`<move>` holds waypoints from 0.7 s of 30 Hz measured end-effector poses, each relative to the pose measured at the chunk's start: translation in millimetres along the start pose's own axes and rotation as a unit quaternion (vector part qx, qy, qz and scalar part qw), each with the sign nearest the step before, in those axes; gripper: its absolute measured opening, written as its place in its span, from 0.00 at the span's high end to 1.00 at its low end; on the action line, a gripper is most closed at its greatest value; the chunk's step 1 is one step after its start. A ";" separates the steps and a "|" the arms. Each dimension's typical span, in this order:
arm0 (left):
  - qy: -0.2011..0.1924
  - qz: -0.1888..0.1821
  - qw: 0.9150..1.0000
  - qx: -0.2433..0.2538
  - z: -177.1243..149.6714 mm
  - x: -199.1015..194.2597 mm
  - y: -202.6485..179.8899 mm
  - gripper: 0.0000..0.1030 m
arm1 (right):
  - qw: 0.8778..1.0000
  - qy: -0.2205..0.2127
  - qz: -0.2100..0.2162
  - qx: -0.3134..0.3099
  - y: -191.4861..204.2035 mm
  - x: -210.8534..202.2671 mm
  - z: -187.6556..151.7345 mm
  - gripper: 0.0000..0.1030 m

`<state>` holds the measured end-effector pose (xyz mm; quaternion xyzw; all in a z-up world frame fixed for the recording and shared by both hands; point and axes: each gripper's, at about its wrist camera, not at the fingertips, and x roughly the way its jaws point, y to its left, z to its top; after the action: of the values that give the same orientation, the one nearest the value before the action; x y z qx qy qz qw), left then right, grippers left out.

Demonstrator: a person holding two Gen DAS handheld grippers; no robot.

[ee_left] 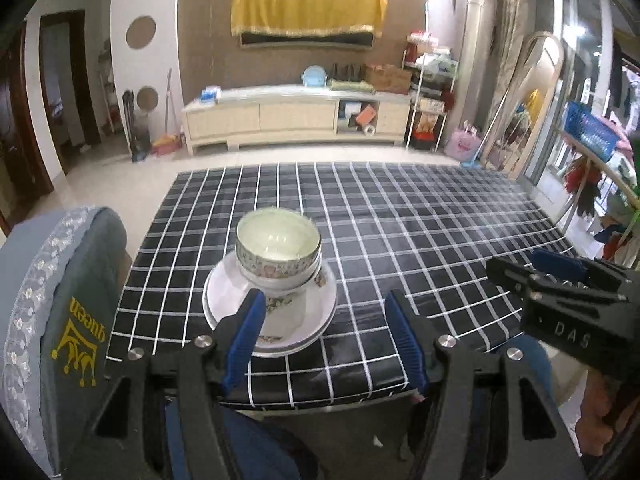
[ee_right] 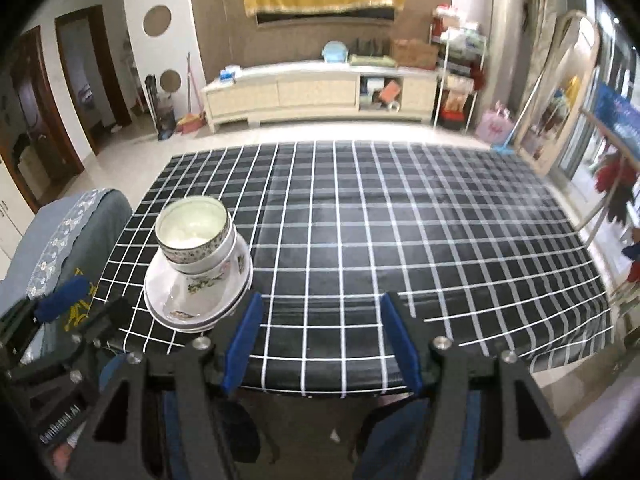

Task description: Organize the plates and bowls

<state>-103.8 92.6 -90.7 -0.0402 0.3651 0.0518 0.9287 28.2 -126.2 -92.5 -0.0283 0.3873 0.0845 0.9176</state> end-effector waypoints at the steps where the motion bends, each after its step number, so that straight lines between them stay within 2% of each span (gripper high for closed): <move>1: -0.011 0.003 1.000 0.000 1.3 -8.2 -1.4 0.42 | 1.000 -0.013 -0.004 -0.003 -0.3 -7.5 -0.3 0.35; 3: -0.030 0.003 1.000 -0.002 1.8 -23.0 -3.0 0.42 | 0.999 -0.048 -0.013 -0.007 0.5 -26.0 -2.1 0.31; 5: -0.049 0.002 0.999 -0.001 2.0 -37.2 -4.8 0.41 | 0.996 -0.083 -0.024 -0.015 3.5 -42.7 -3.2 0.23; 8: -0.083 0.003 0.996 0.013 3.1 -60.2 -11.1 0.30 | 0.991 -0.128 -0.033 -0.024 6.0 -62.9 -6.3 0.17; 11: -0.122 -0.001 0.992 0.037 1.9 -81.6 -18.2 0.25 | 0.986 -0.160 -0.036 -0.029 3.2 -85.3 -9.4 0.08; 12: -0.131 0.001 0.990 0.043 2.0 -87.6 -22.1 0.18 | 0.984 -0.171 -0.038 -0.029 2.7 -90.8 -10.8 0.08; 14: -0.153 0.008 0.987 0.059 0.9 -99.6 -28.3 0.13 | 0.979 -0.197 -0.042 -0.029 2.3 -102.4 -13.4 0.05; 17: -0.169 0.013 0.984 0.061 -0.1 -108.9 -30.3 0.00 | 0.973 -0.227 -0.049 -0.020 -1.1 -116.7 -17.8 0.04; 21: -0.173 0.013 0.984 0.043 -2.8 -116.3 -24.8 0.01 | 0.968 -0.242 -0.060 -0.021 -1.3 -129.4 -23.7 0.00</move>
<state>-187.2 59.9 -12.5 0.0140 0.2016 0.0548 0.9778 -77.1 -147.5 -16.5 -0.0492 0.1491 0.0420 0.9867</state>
